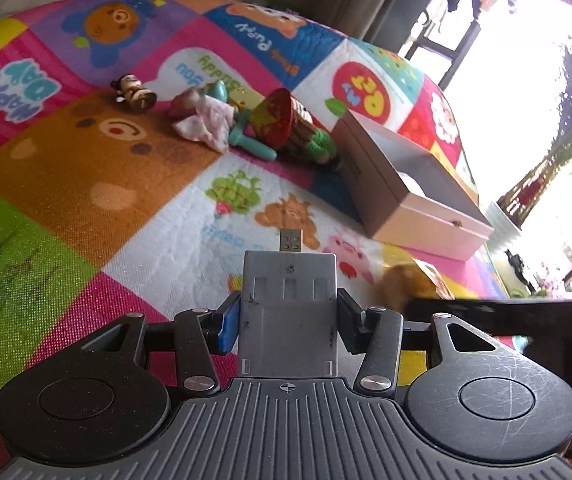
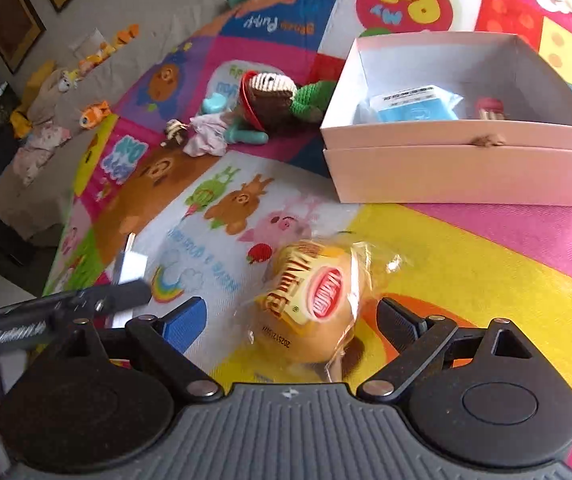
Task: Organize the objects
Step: 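Grasp the wrapped bread bun with the right tool while the left tool holds the card holder, then drop the card holder into the pink box with the left tool while the right tool drops the bun in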
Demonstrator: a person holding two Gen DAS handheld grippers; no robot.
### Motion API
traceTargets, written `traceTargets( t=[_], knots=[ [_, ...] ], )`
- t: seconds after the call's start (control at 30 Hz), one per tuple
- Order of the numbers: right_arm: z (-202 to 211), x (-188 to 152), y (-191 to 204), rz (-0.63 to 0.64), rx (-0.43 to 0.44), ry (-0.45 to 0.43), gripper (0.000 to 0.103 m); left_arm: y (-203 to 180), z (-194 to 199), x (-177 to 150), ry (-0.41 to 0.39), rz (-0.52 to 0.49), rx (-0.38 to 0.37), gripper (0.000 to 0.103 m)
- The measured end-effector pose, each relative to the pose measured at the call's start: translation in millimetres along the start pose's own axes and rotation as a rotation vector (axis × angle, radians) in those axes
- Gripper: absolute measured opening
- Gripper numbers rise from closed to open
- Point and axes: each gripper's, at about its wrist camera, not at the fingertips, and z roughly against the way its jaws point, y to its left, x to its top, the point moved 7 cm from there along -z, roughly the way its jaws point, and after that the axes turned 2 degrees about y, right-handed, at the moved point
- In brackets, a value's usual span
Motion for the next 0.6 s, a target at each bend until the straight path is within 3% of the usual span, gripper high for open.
traceTargets(
  t=[0.07,0.13,0.17,0.2,0.37,0.5,0.6],
  knots=[
    [-11,4,6,0.035,-0.025,-0.017,0.089,0,1,-1,-0.001,-0.008,0.013,0.053],
    [-19,9,10,0.085,-0.073,-0.025,0.075,2,3,-3,0.003,-0.006,0.024,0.053],
    [-19,9,11,0.123,-0.102,-0.03,0.059,2,4,-3,0.006,-0.006,0.032,0.053],
    [-18,9,13,0.155,-0.106,-0.019,0.056,2,5,-3,0.008,-0.008,0.037,0.053],
    [38,15,2,0.23,-0.097,-0.099,0.054,-21,9,13,0.01,-0.036,-0.004,0.053],
    [121,41,-24,0.23,-0.156,-0.313,0.054,-76,5,58,-0.049,-0.152,-0.083,0.053],
    [176,58,-55,0.19,-0.234,-0.482,0.054,-119,-20,95,-0.083,-0.194,-0.106,0.053]
  ],
)
